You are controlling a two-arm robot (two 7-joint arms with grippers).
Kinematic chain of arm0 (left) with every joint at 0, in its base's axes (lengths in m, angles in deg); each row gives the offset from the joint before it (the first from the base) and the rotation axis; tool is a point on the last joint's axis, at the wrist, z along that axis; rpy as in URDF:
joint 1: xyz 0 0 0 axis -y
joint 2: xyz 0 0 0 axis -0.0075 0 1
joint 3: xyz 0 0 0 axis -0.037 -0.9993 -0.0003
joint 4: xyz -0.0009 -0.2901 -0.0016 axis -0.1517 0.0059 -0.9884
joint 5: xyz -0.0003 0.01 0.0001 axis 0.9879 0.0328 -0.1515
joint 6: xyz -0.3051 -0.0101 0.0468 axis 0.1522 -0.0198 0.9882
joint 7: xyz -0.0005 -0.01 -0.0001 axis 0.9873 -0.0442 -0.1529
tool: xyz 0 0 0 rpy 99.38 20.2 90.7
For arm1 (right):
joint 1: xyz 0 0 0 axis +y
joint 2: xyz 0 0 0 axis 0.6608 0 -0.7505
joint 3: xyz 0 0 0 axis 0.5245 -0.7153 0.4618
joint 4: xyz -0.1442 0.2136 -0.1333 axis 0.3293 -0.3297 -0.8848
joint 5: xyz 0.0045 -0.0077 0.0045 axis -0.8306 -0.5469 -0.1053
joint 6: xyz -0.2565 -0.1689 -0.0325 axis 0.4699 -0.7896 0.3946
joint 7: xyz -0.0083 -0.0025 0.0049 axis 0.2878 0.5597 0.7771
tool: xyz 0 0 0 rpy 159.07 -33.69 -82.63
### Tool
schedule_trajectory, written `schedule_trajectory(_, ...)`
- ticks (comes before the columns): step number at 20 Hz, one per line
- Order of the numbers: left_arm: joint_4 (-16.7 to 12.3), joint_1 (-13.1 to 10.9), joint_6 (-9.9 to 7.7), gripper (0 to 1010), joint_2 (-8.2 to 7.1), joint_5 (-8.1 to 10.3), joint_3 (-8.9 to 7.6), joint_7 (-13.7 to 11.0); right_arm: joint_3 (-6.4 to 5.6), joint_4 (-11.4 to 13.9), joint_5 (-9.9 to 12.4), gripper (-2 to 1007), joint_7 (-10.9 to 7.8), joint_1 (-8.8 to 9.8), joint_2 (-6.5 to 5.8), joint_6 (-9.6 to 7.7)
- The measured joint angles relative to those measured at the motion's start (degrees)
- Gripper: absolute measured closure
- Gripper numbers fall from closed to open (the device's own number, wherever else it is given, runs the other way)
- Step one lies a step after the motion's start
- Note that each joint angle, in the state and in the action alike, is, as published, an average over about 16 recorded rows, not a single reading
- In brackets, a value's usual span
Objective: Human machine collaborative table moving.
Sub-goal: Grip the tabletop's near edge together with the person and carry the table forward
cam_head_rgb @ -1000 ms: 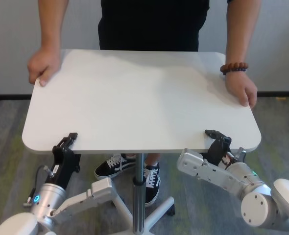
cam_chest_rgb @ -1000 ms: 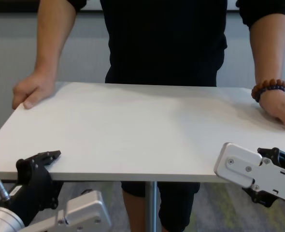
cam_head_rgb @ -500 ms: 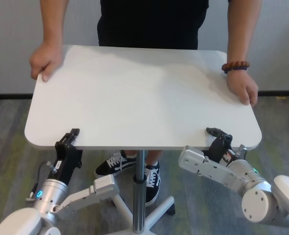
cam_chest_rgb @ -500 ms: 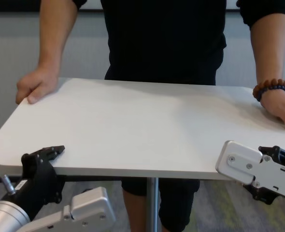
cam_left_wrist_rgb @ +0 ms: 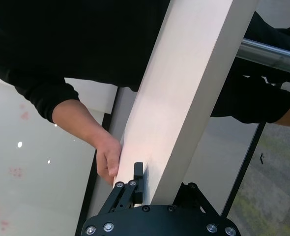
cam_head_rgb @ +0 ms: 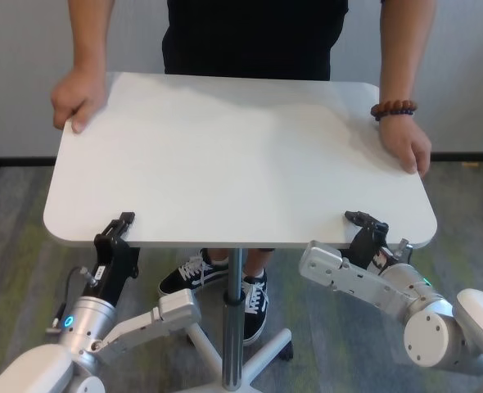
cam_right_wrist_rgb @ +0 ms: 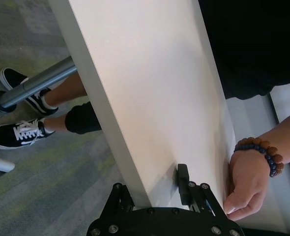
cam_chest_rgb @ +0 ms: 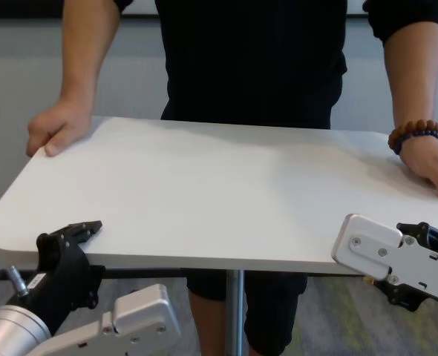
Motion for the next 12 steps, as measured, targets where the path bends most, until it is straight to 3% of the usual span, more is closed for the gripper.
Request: schedule_trajectory(12, 1.5, 0.6, 0.15, 735, 0.3, 0.21, 0.45, 0.3, 0.47, -0.7, 0.2, 621, 0.26, -0.47, 0.01, 0.19)
